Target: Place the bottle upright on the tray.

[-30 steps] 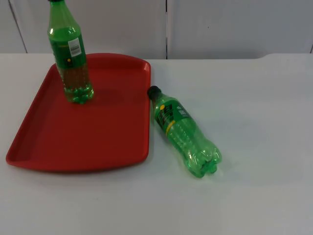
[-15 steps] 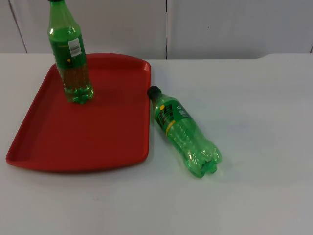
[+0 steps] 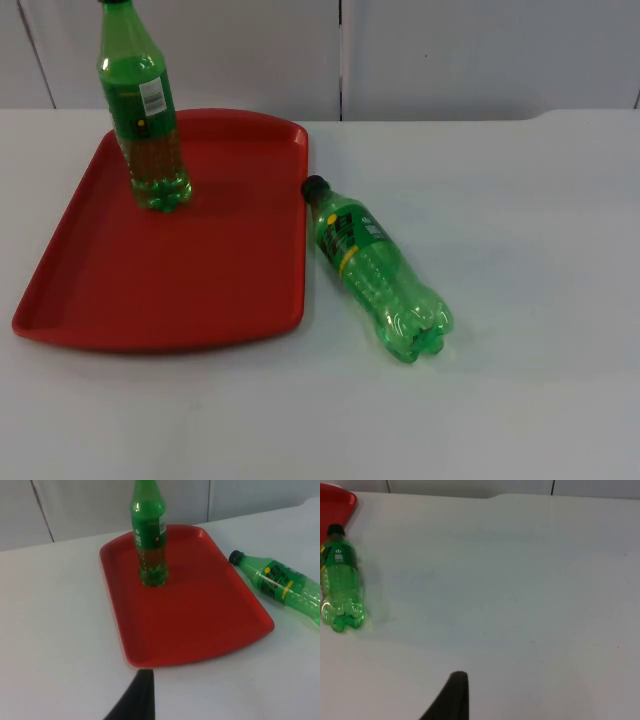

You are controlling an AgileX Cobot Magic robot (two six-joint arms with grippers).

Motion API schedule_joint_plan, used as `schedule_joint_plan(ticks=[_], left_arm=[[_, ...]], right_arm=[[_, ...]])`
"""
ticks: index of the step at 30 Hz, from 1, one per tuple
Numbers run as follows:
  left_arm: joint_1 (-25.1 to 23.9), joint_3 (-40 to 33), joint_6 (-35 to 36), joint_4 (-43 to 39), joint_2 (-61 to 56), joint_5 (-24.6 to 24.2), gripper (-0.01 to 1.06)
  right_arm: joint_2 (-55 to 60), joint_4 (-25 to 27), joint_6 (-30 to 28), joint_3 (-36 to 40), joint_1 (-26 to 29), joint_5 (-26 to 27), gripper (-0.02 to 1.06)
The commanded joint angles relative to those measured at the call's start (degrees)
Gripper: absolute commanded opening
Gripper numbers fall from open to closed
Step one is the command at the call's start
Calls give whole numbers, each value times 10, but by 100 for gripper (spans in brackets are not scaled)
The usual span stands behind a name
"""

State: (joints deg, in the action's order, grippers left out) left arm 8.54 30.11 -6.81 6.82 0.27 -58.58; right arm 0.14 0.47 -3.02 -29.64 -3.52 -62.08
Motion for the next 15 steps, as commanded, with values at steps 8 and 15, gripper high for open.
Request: schedule_joint_plan(ticks=[8,15], left_arm=[[0,-5,68,-73,-3,-15,105],[0,-9,82,-77,-3,-21,105]], right_arm=[[-1,1,-4,1,4,4,97],[-1,1,-4,1,4,4,97]])
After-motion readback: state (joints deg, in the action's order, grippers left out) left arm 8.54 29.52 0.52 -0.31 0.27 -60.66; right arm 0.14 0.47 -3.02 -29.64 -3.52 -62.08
